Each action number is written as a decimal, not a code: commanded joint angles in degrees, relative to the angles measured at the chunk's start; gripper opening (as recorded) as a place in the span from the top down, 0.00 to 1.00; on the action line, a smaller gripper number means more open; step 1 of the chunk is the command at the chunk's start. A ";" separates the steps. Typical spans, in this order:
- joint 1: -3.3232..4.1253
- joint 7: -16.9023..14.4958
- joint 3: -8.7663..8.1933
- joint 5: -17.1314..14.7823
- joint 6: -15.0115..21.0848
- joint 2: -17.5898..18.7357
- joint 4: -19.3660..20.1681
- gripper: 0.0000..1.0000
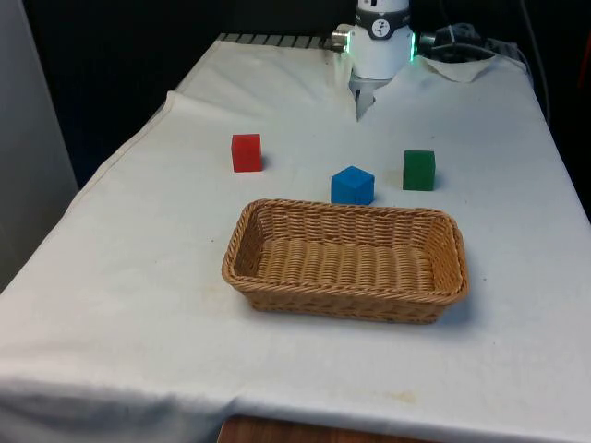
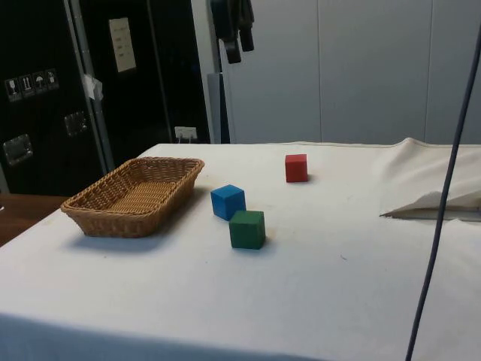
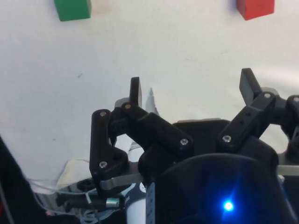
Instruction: Pick up exactly two blocks and place them into the basket.
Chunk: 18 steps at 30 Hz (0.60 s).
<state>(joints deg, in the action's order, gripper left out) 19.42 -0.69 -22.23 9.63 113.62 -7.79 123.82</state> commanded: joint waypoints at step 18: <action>-1.20 1.20 -2.46 8.19 5.16 -6.53 9.00 0.00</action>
<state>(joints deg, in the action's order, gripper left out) 18.56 0.34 -24.81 17.25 117.86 -14.04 132.35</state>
